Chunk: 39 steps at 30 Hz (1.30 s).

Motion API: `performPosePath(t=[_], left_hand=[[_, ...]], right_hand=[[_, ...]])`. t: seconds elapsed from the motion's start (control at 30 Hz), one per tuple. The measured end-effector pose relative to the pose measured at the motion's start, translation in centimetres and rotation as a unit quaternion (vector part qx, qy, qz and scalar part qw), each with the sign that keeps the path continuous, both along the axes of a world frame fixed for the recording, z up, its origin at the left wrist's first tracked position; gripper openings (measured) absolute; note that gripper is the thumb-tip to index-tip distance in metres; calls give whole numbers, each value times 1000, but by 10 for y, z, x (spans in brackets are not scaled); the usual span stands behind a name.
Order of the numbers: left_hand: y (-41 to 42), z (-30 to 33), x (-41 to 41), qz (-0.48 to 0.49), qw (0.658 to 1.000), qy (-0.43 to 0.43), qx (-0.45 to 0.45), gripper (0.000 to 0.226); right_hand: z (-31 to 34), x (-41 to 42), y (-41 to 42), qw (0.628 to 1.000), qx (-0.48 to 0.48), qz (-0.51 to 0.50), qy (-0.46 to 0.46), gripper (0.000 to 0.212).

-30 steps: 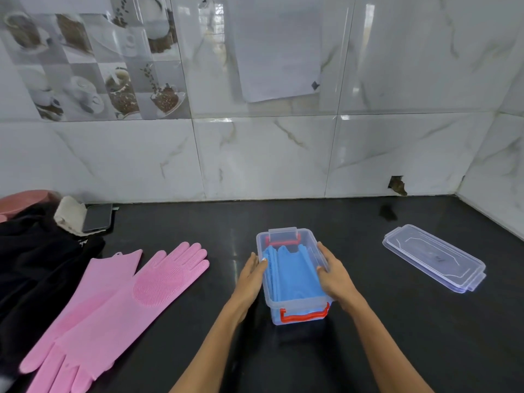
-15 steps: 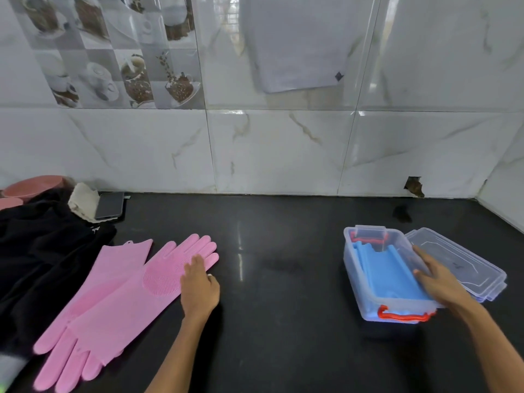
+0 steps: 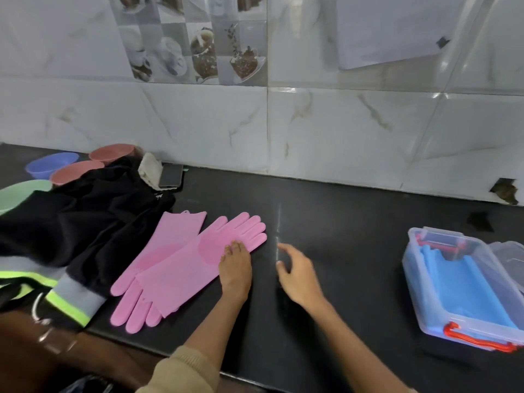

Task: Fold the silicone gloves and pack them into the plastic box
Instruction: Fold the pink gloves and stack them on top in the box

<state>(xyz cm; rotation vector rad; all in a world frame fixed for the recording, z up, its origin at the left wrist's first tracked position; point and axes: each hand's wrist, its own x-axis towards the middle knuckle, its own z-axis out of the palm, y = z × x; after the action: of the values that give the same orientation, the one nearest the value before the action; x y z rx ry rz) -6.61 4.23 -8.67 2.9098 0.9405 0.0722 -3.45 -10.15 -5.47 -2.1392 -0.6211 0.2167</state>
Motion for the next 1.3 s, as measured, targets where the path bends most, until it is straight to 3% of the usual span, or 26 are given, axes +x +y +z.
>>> performPosePath(t=[0.13, 0.27, 0.4, 0.53, 0.77, 0.83, 0.9, 1.03, 1.13, 1.3], left_hand=[[3, 5, 0, -11, 1000, -13, 6, 54], [3, 21, 8, 19, 998, -33, -46, 24], [-17, 29, 20, 30, 986, -87, -138, 27], [-53, 31, 42, -21, 987, -108, -116, 30], [-123, 37, 75, -137, 969, -119, -165, 27], [-129, 36, 78, -148, 962, -172, -154, 27], [-123, 27, 72, -102, 960, -223, -136, 21], [-106, 9, 55, 34, 964, -168, -204, 35], [-110, 13, 60, 18, 952, -168, -255, 23], [-118, 18, 68, 20, 932, -157, -326, 14]], right_hand=[[-16, -5, 50, 995, 24, 31, 97, 41], [-21, 1, 73, 987, 100, -4, 127, 32], [-23, 21, 71, 959, 186, -74, 201, 25], [-24, 52, 45, 925, 248, -124, 262, 18], [-25, 105, -44, 939, 194, -213, 188, 14], [-28, 116, -71, 942, 171, -241, 161, 17], [-31, 125, -96, 939, 154, -275, 135, 19], [-29, 133, -129, 935, 155, -297, 120, 30], [-29, 128, -144, 943, 112, -290, 116, 46], [-34, 109, -167, 947, 101, -290, 97, 42]])
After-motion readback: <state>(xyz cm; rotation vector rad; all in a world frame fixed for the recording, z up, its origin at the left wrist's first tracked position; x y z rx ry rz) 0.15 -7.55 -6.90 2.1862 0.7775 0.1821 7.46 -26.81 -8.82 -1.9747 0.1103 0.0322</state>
